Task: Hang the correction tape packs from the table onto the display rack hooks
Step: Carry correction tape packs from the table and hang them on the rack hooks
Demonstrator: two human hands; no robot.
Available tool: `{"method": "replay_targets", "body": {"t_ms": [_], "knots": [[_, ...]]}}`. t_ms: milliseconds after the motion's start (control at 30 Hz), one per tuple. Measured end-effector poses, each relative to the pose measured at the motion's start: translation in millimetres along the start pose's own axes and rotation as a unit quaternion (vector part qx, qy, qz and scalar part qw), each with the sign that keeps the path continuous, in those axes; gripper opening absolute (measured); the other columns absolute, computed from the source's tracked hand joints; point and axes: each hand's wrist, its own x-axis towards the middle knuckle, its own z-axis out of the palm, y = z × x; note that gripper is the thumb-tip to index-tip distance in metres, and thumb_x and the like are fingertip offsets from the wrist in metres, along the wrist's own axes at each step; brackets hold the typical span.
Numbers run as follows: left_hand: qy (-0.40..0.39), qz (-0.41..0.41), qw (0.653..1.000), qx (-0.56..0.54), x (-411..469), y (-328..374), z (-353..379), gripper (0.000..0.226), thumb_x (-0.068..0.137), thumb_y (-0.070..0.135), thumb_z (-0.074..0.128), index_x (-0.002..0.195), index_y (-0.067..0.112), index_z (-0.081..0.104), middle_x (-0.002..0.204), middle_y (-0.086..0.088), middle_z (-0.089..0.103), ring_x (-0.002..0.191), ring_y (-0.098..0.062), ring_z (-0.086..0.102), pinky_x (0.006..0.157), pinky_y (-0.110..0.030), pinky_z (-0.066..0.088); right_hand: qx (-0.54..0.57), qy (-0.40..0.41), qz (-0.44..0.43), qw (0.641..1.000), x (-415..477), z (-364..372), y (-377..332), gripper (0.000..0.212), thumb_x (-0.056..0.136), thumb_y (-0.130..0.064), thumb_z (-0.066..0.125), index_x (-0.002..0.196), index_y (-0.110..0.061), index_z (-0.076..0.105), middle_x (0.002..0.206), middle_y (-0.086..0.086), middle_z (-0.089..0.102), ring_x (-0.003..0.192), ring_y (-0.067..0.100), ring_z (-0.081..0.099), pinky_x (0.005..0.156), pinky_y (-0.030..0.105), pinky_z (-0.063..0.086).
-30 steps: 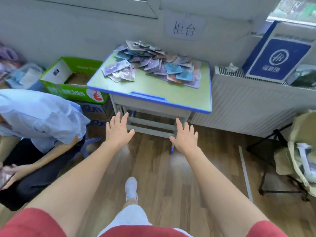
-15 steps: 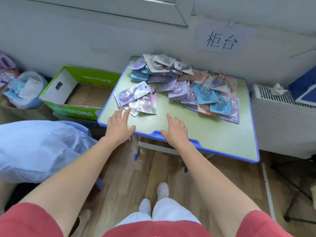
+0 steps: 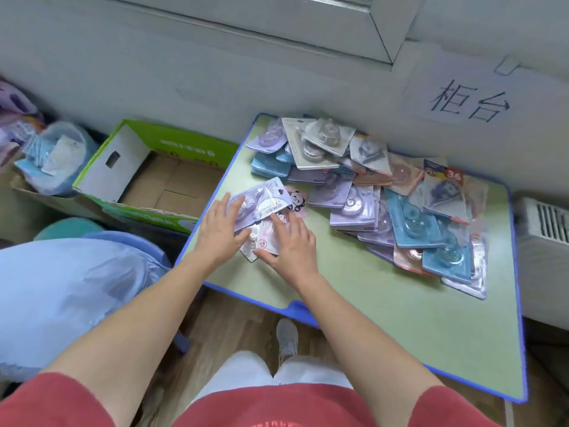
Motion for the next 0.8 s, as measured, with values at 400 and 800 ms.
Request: {"method": "replay_targets", "body": {"t_ms": [400,800], "knots": [[-0.028,0.068,0.997,0.02,28,-17,2,0.074,0.089,0.054,0.054,0.15,0.023,0.026,0.15,-0.009,0.032,0.14,-0.026,0.026,0.111,-0.037,0.017,0.025,0.072,0.075,0.994,-28,12,3,0.058,0.07,-0.048,0.047,0.121,-0.023,0.046,0.116,0.018,0.059,0.117,0.041,0.055,0.095,0.048,0.048],[-0.029,0.104,0.994,0.004,25,-23,10,0.104,0.061,0.08,0.024,0.151,0.029,0.021,0.155,-0.009,0.025,0.141,-0.027,0.026,0.111,-0.039,0.017,-0.005,0.094,0.109,0.99,-20,10,0,0.067,0.073,-0.065,0.044,0.123,-0.02,0.045,0.136,0.017,0.052,0.119,0.036,0.054,0.096,0.046,0.045]]}}
